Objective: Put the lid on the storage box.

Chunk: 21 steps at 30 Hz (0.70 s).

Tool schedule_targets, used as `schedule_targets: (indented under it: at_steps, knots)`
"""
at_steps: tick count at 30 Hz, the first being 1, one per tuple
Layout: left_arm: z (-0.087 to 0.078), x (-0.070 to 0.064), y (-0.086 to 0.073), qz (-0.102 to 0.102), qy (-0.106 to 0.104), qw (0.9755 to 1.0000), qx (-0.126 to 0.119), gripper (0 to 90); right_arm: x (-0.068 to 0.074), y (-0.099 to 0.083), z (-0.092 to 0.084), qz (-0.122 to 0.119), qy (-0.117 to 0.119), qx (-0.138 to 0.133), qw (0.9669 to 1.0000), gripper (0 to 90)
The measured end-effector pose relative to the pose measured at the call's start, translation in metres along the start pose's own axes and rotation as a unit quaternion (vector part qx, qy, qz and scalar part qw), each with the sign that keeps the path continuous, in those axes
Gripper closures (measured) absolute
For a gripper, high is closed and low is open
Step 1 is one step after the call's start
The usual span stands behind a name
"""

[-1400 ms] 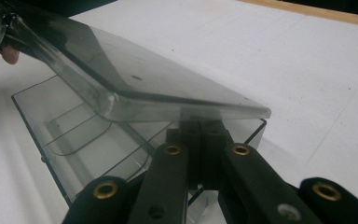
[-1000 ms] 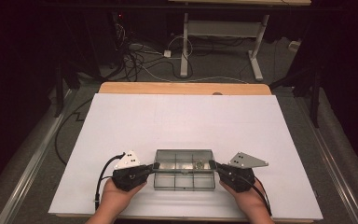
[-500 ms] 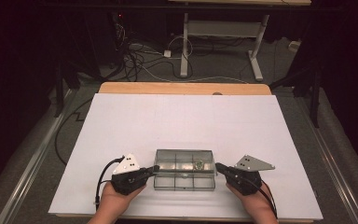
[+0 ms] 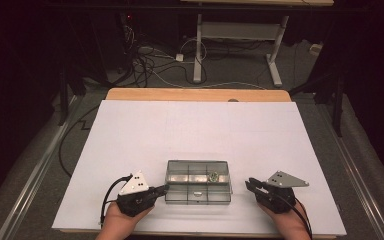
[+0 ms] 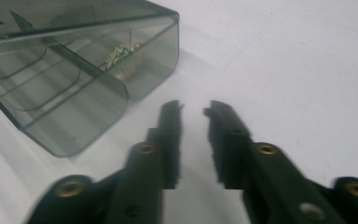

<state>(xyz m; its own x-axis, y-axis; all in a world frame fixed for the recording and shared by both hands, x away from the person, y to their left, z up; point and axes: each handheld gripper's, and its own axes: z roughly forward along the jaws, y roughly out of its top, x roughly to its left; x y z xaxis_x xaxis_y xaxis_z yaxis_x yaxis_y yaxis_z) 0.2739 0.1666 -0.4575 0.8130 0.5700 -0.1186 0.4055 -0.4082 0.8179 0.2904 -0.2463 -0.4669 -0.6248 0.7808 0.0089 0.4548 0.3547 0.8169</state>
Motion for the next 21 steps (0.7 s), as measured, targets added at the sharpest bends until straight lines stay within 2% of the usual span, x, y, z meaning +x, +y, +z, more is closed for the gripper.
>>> schedule_targets:
  at_steps: [2,7,10,13,16,21]
  knots:
    - [0.0,0.001,0.0,0.0,0.0,1.0,0.002,87.4,-0.002,-0.003,-0.003,0.004,-0.002,0.004,1.0,61.7]
    - [0.001,0.001,-0.001,0.0,0.0,1.0,0.006,87.4,-0.003,-0.009,-0.012,0.012,-0.009,-0.007,0.9999,36.8]
    - [0.002,0.001,-0.001,-0.001,0.0,1.0,0.007,87.4,-0.002,-0.011,-0.017,0.016,-0.021,-0.015,0.9995,19.3]
    - [0.002,0.0,-0.001,0.0,0.001,1.0,0.007,87.5,-0.002,-0.013,-0.018,0.03,-0.026,-0.013,0.9991,0.3]
    - [0.001,0.0,-0.001,0.001,0.005,1.0,0.008,87.4,-0.003,-0.013,-0.017,0.038,-0.028,-0.008,0.9988,0.2]
    - [-0.004,0.002,-0.005,0.003,0.013,0.9998,0.014,87.4,-0.001,-0.015,-0.012,0.036,-0.024,0.004,0.999,0.2]
